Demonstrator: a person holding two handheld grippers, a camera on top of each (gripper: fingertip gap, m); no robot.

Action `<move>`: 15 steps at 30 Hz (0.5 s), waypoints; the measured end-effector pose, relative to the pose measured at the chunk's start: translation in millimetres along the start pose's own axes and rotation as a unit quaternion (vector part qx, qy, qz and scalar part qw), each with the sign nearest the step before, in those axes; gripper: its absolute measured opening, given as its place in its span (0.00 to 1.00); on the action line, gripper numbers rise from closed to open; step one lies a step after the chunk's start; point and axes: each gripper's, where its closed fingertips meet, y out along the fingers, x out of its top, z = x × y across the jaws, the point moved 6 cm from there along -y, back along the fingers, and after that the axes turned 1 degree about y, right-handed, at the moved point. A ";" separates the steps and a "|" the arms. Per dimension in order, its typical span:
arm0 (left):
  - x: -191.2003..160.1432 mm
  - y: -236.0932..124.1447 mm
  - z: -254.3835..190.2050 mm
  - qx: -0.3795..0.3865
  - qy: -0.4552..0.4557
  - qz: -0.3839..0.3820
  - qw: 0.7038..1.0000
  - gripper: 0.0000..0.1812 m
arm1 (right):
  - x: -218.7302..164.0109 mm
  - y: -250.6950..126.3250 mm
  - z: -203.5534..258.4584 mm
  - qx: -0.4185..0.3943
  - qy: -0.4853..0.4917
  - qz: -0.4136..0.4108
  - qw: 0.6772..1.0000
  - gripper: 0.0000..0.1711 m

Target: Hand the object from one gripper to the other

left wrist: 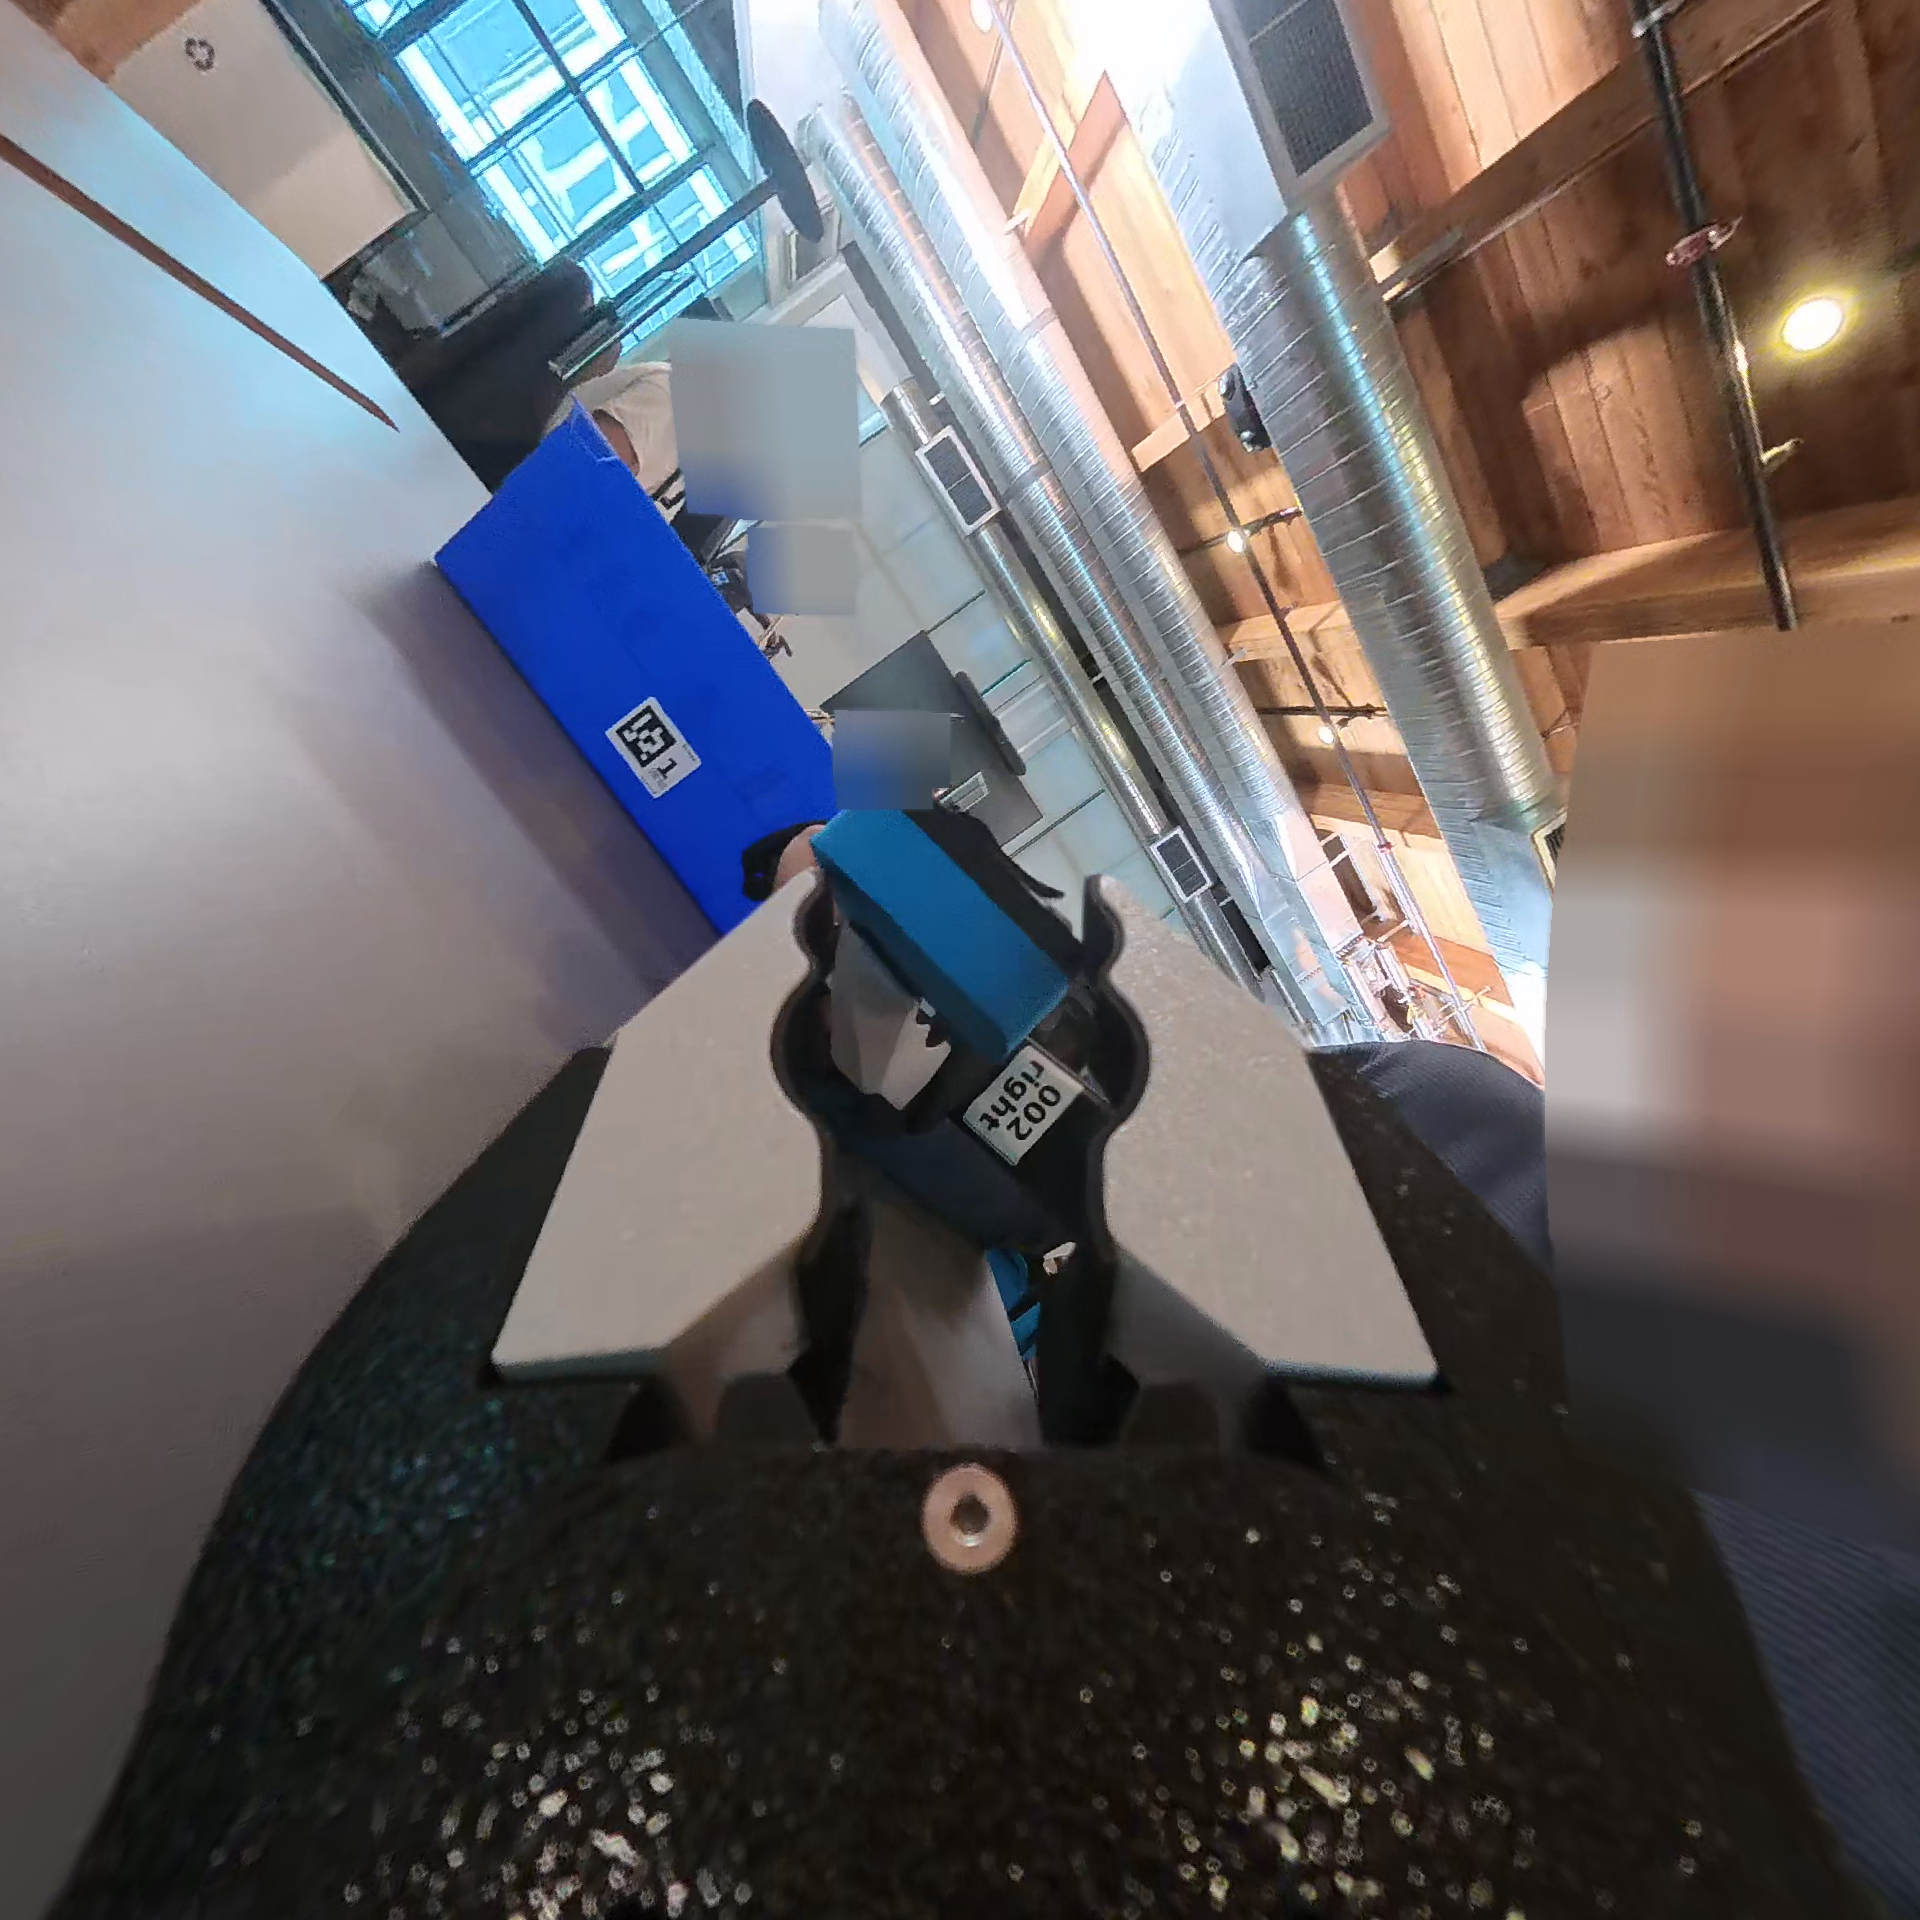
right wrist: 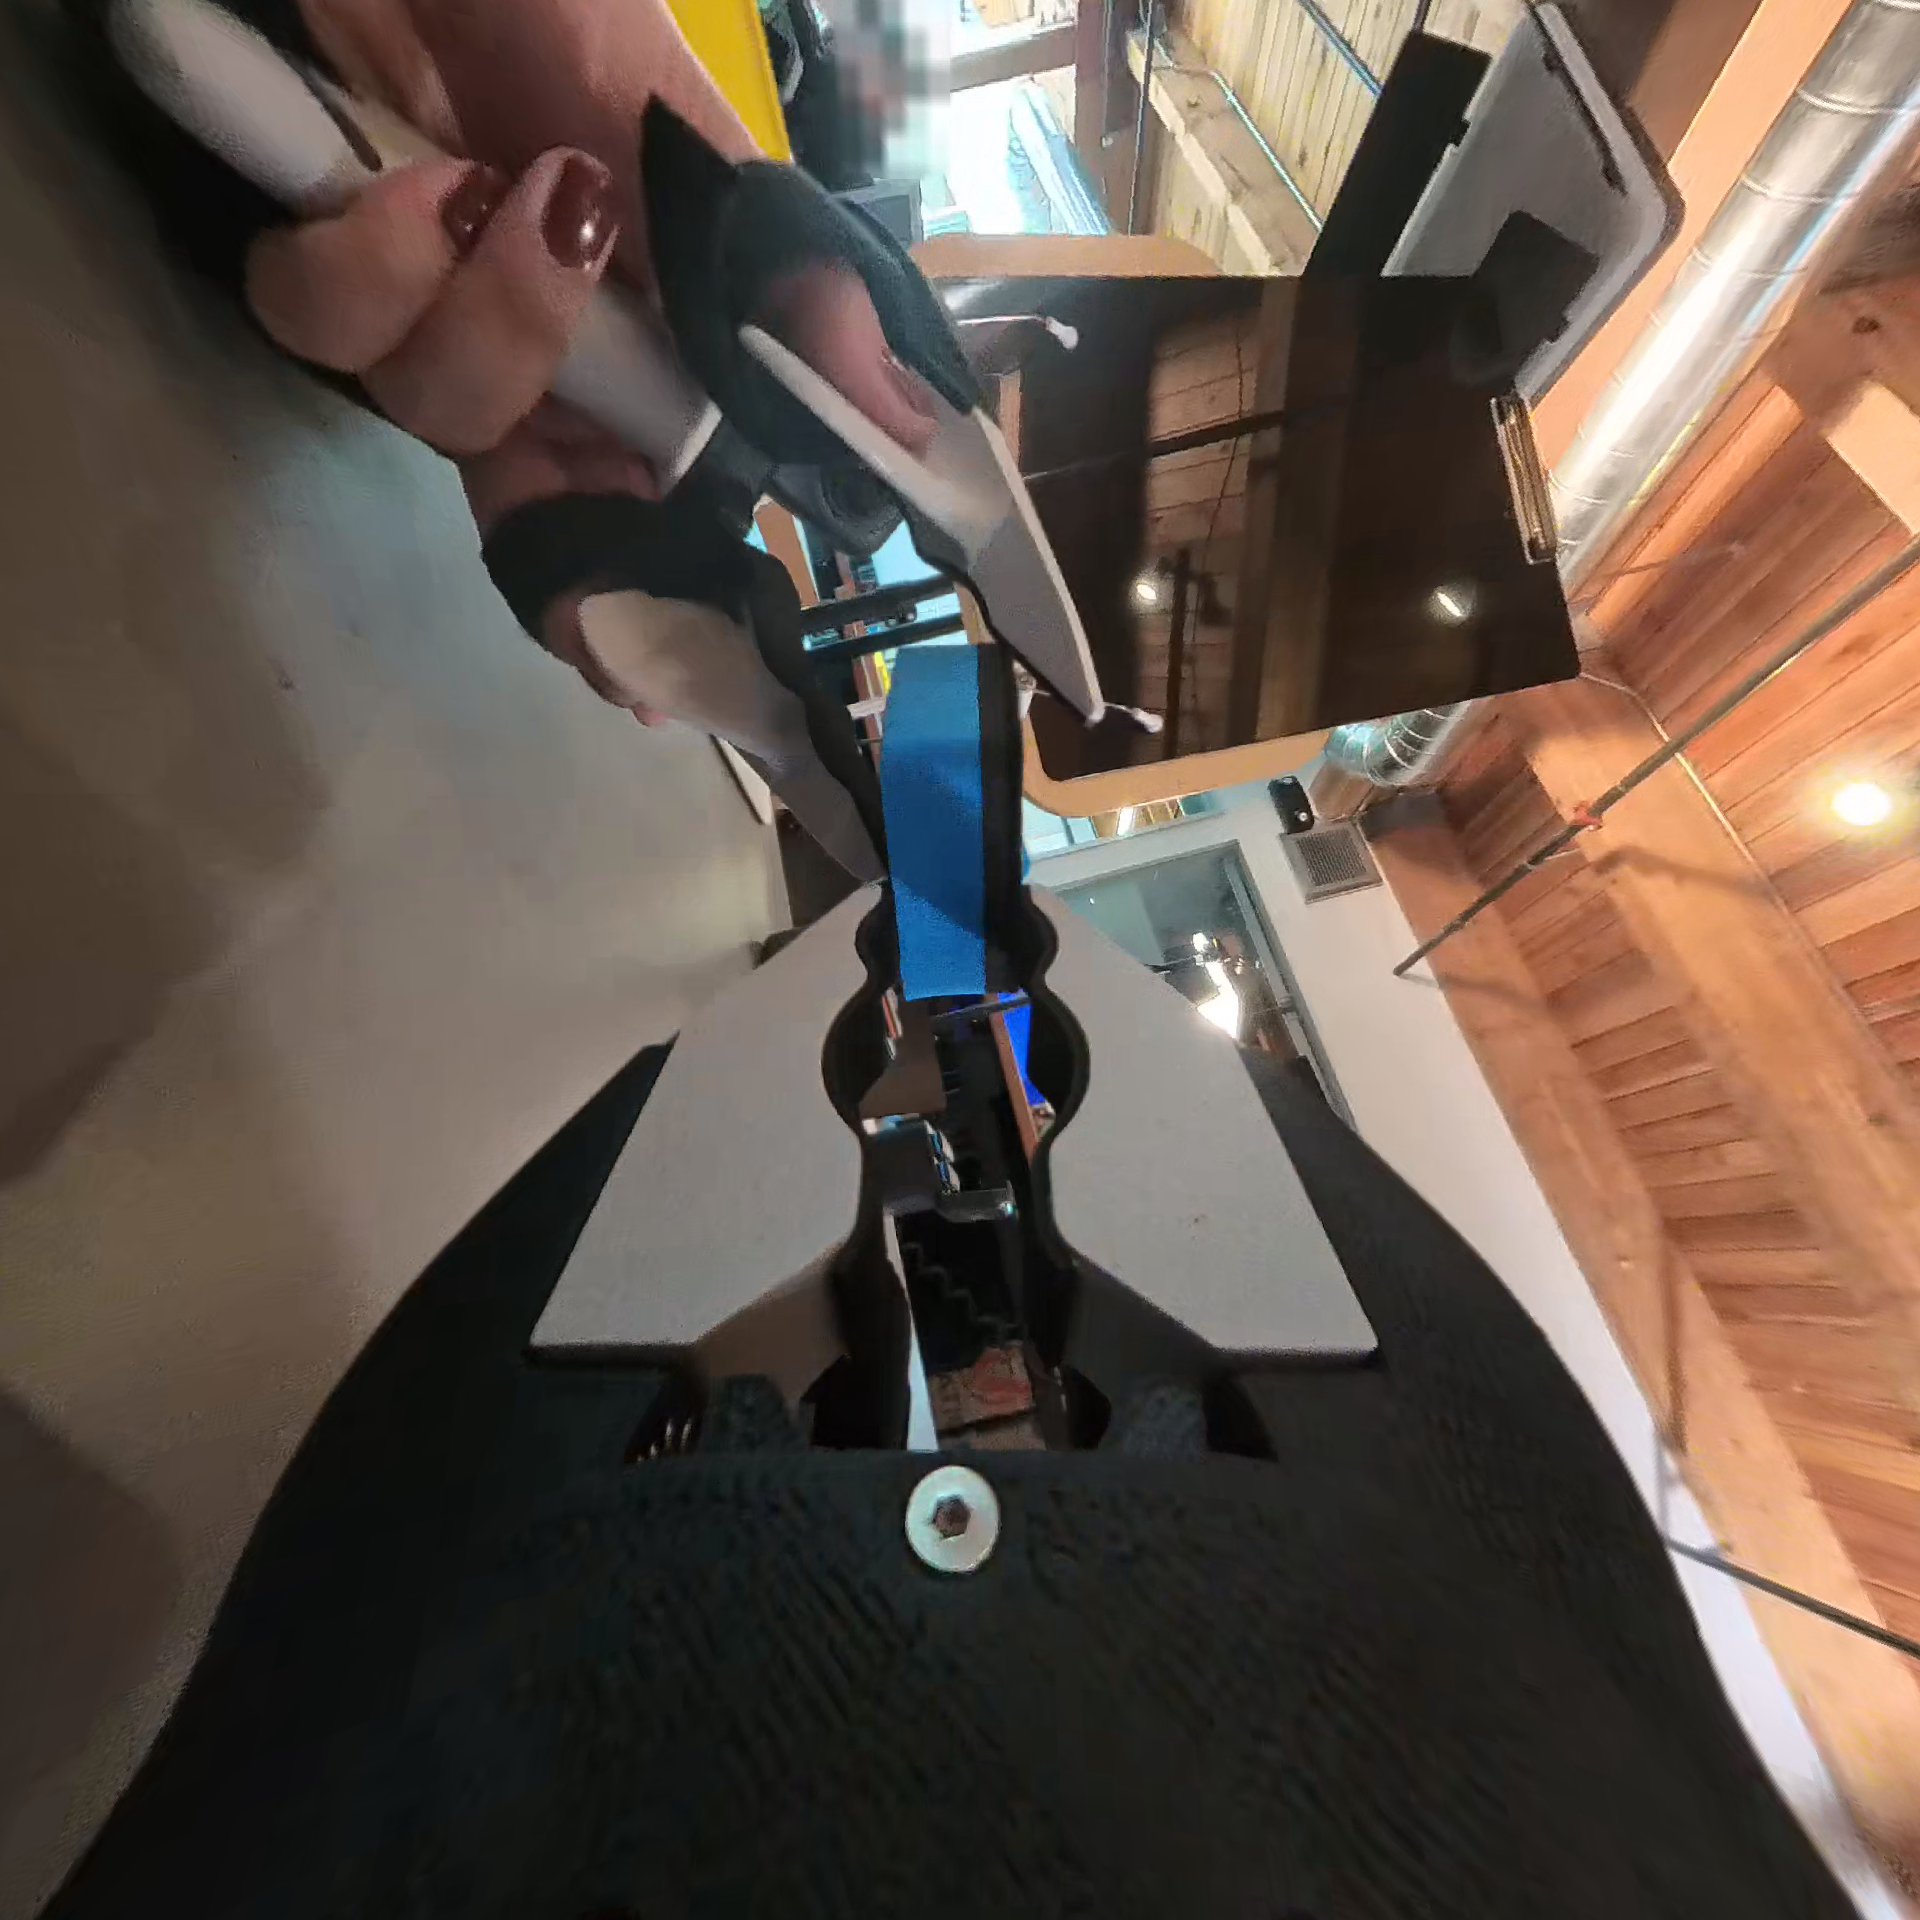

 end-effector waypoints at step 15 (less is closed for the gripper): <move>9.2 -5.2 -19.7 0.112 0.248 -0.004 0.962 0.11 | 1.3 -2.1 2.2 0.044 0.110 -0.040 0.992 0.33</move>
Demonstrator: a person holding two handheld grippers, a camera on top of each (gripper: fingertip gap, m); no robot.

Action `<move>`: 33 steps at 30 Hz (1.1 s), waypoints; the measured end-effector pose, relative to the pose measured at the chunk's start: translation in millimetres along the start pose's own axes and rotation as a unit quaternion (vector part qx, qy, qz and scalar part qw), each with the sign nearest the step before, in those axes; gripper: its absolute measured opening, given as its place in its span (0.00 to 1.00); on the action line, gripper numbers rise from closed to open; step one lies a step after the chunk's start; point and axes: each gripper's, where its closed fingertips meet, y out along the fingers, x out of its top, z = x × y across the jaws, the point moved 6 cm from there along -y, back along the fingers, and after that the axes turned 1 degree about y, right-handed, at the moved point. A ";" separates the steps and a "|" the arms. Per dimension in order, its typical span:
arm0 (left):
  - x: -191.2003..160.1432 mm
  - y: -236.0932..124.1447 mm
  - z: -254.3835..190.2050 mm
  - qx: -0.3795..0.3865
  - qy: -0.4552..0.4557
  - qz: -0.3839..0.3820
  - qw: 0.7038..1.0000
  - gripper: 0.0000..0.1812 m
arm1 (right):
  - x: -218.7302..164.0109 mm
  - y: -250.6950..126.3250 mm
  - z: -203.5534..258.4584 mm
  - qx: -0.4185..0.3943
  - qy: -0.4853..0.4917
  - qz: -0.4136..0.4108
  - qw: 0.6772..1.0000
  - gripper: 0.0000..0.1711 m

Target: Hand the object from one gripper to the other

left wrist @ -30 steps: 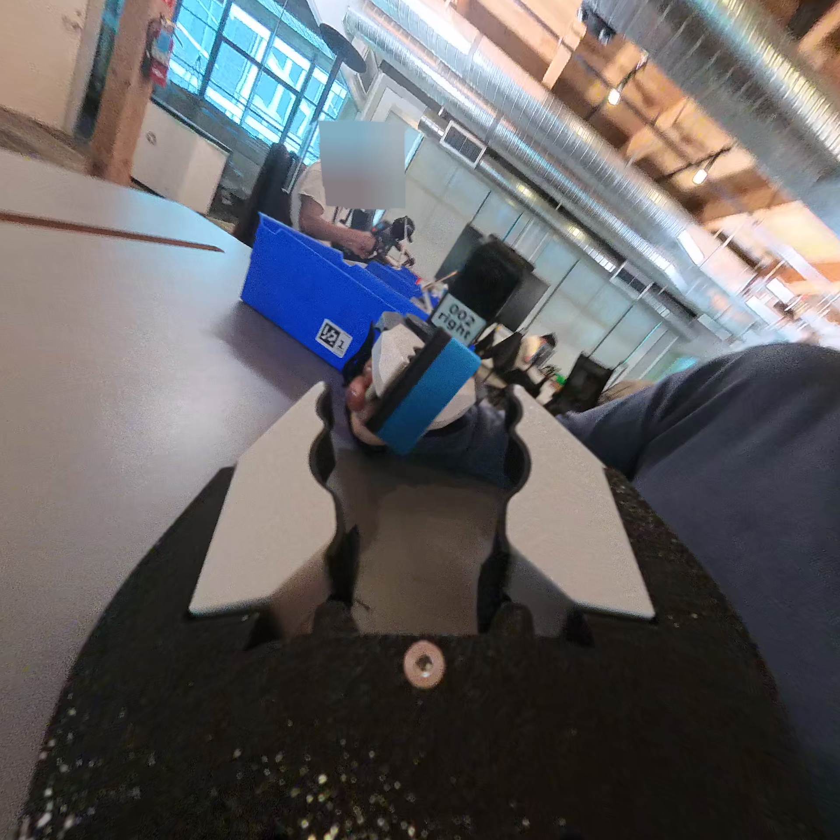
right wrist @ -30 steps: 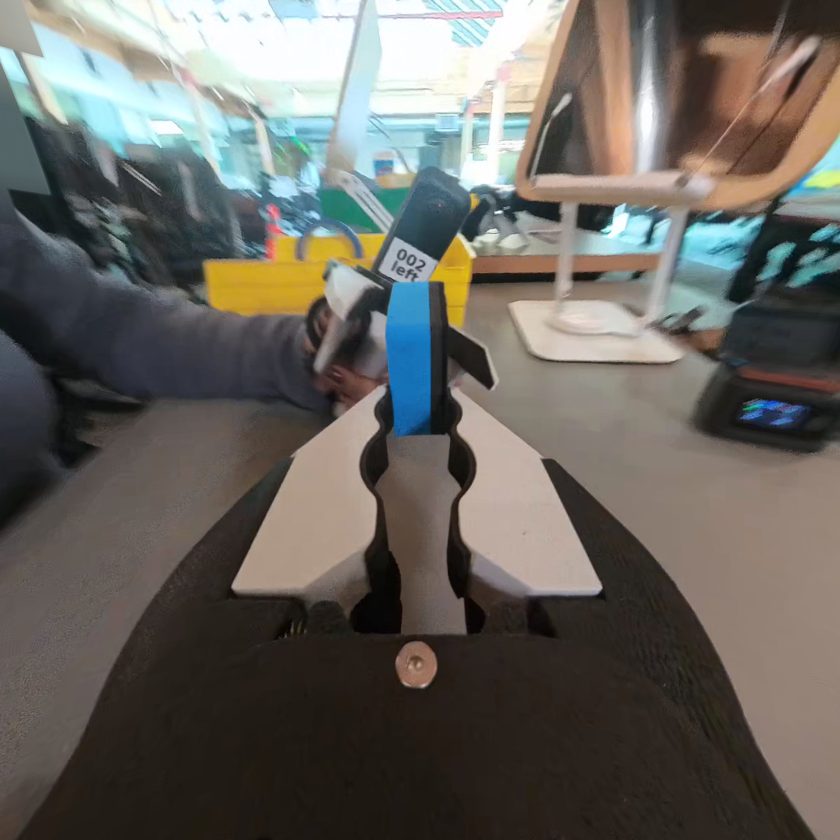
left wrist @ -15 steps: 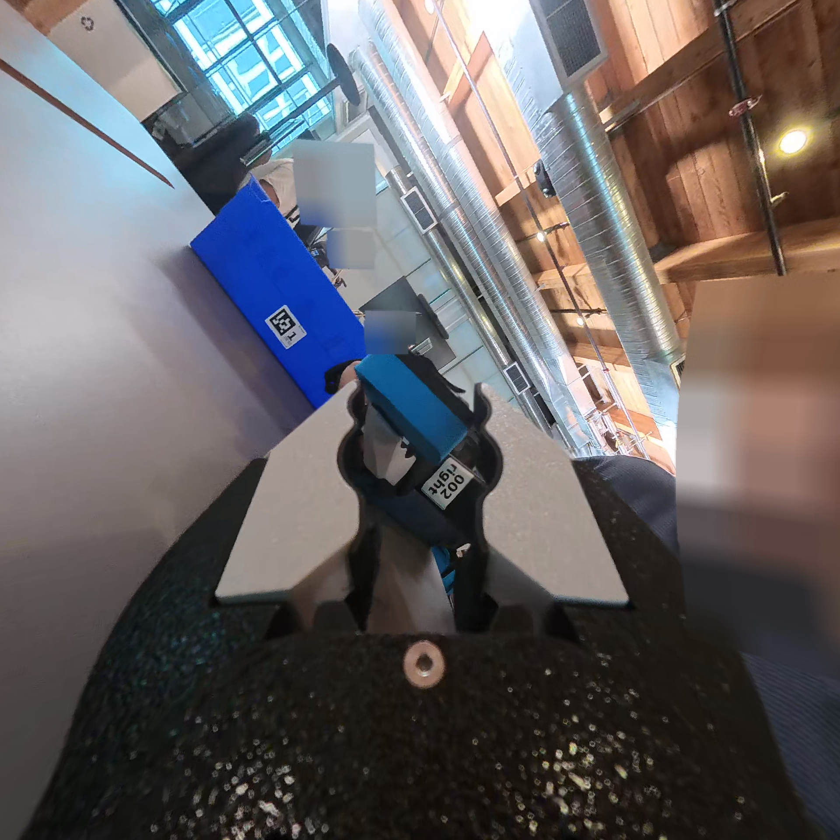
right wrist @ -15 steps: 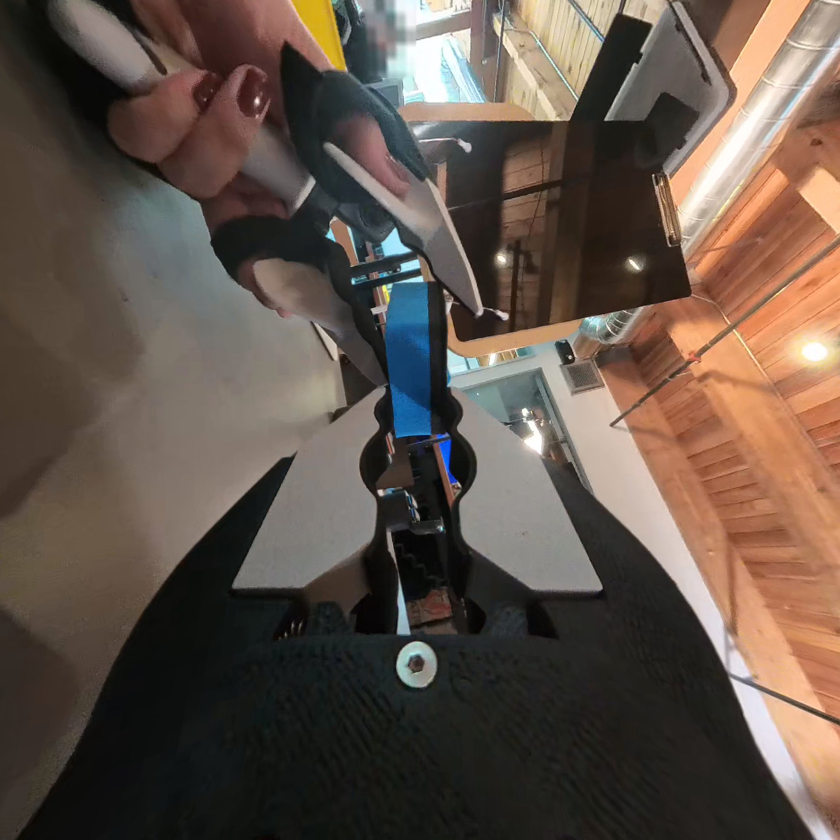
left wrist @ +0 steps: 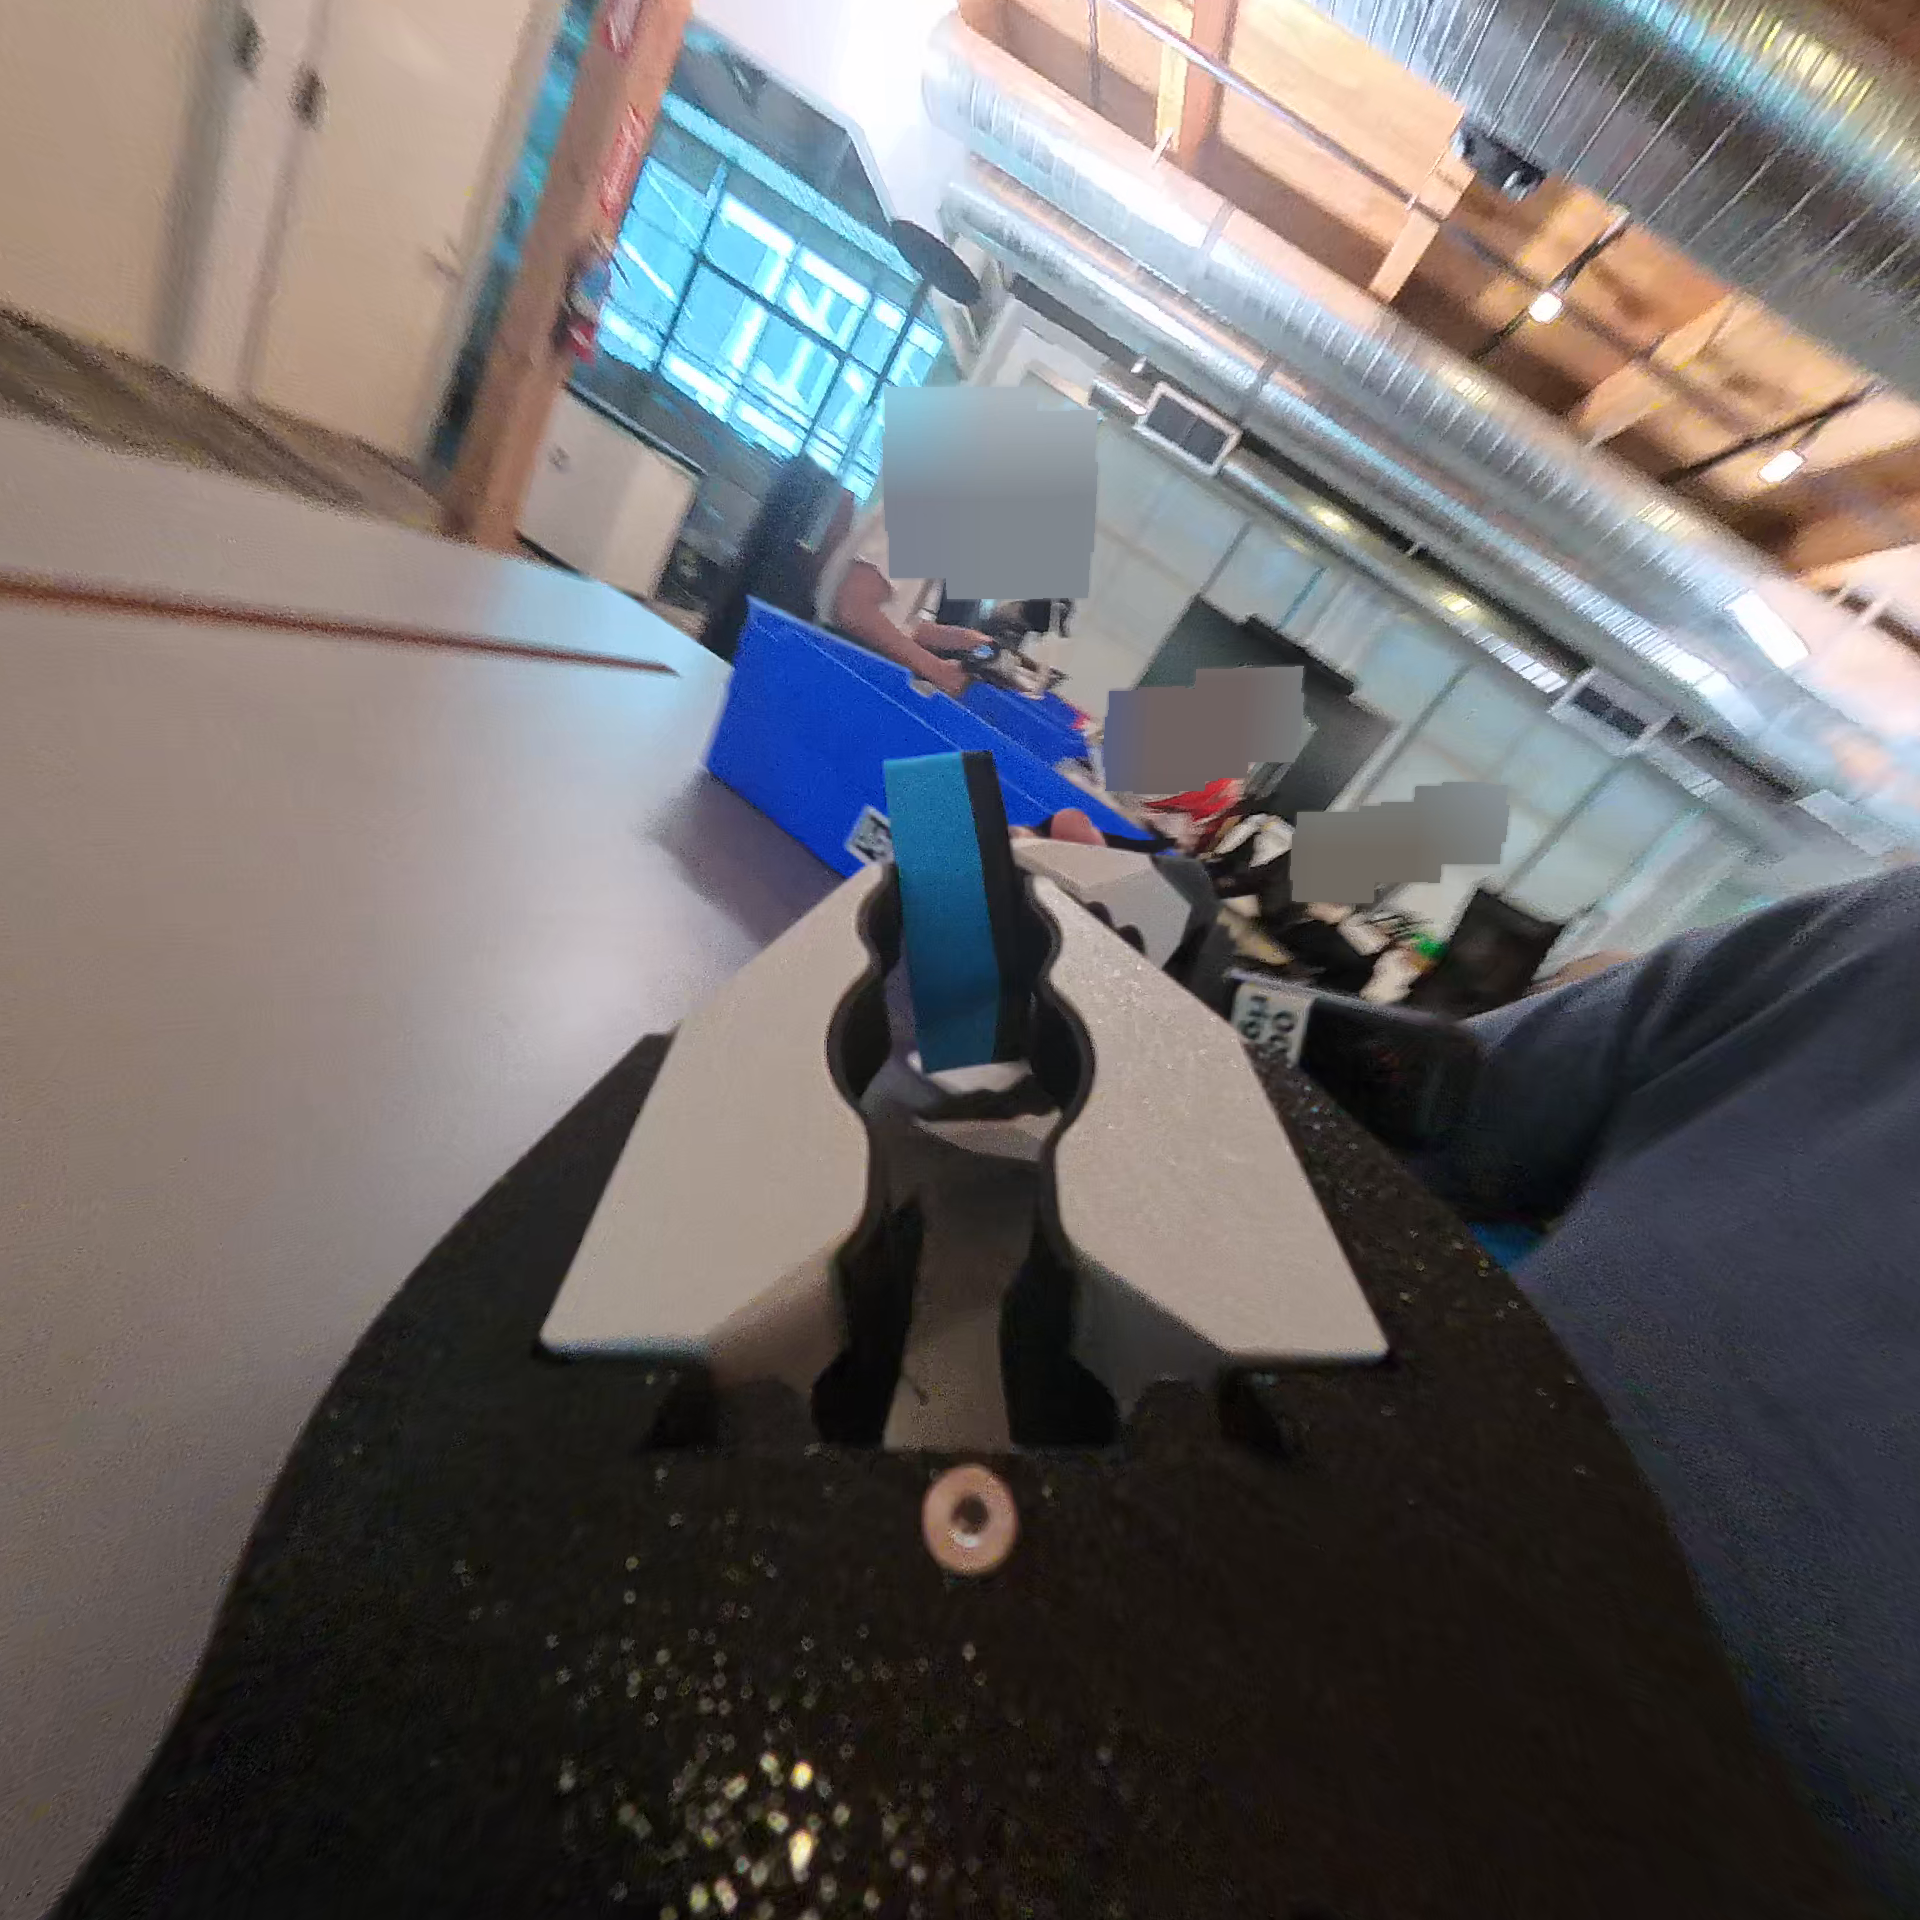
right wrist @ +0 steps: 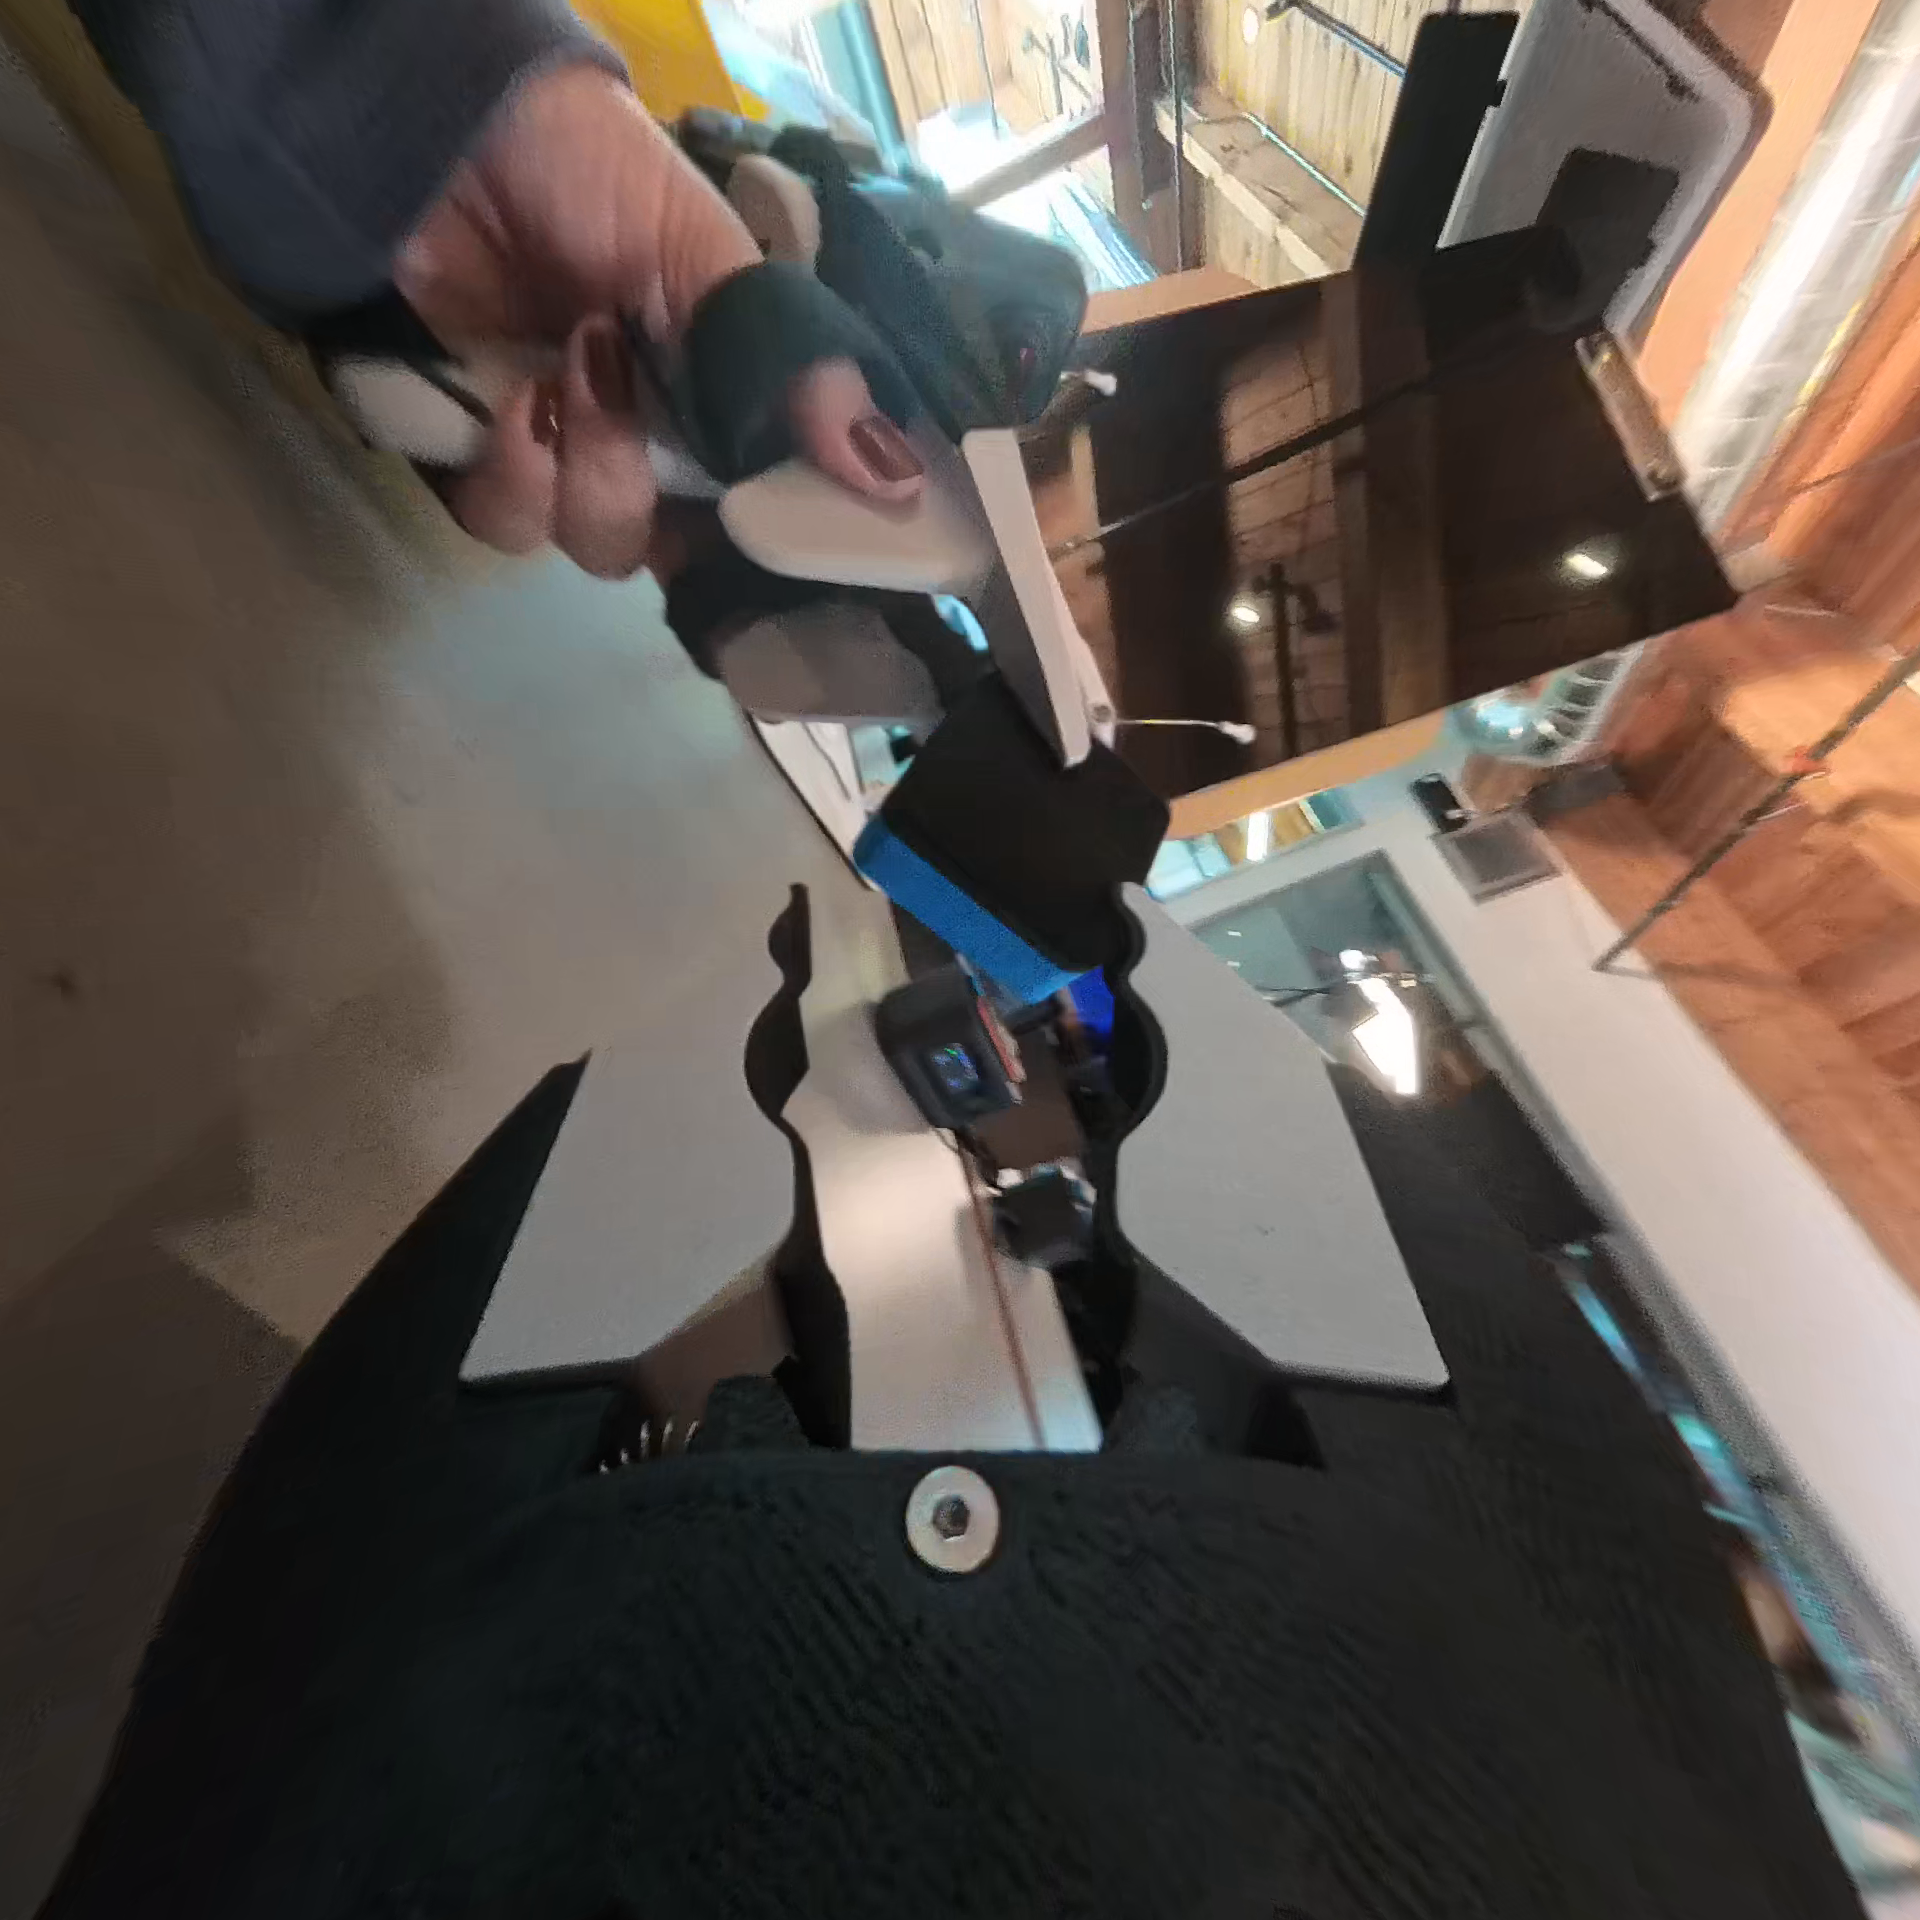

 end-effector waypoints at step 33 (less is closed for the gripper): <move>-22.0 2.1 -31.3 0.056 0.410 0.161 0.896 0.11 | 1.9 -11.6 -34.0 0.164 0.476 -0.149 0.851 0.13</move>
